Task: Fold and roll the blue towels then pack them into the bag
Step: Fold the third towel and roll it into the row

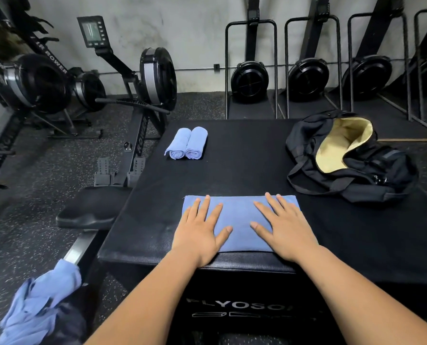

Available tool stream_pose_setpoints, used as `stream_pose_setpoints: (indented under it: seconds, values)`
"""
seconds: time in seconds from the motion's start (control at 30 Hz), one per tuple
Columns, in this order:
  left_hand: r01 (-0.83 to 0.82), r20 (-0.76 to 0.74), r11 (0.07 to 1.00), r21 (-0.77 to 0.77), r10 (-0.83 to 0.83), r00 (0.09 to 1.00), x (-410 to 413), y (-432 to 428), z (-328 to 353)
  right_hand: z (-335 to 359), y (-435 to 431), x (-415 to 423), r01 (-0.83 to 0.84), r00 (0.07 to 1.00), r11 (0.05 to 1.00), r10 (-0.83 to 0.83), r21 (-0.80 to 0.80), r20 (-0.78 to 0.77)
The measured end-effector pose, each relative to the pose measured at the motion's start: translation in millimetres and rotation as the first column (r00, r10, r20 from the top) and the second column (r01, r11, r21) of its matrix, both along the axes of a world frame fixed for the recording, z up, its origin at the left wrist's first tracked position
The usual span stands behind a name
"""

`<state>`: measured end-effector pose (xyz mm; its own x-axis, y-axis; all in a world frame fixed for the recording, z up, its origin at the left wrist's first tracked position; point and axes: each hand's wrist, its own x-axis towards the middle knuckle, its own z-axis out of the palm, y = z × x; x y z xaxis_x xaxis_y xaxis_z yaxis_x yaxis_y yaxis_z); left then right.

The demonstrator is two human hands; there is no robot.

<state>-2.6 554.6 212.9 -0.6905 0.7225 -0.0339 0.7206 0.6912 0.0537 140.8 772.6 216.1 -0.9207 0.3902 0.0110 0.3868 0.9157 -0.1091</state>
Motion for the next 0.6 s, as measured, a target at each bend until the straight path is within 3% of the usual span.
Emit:
stream_pose_setpoints:
  seconds: [0.33,0.4,0.5,0.6]
  values:
    - [-0.133,-0.114,0.987,0.090,0.143,0.983,16.6,0.0,5.2,-4.6,-8.7,-0.7,0.055,0.998,0.998,-0.054,0.026,-0.026]
    - [-0.029,-0.216,0.981,0.190,0.071,0.974,20.4,-3.4,2.8,-4.2,-12.3,1.8,0.024,0.995,0.993,-0.012,0.117,-0.101]
    - [0.157,-0.326,0.952,0.264,-0.065,0.943,22.2,-9.1,-6.5,-9.9,-15.2,3.9,-0.174,0.946,0.962,0.223,0.212,-0.234]
    - [0.162,-0.315,0.945,0.285,-0.068,0.947,20.5,-9.4,-8.8,-14.0,-16.9,3.0,-0.171,0.927,0.979,0.199,0.115,-0.317]
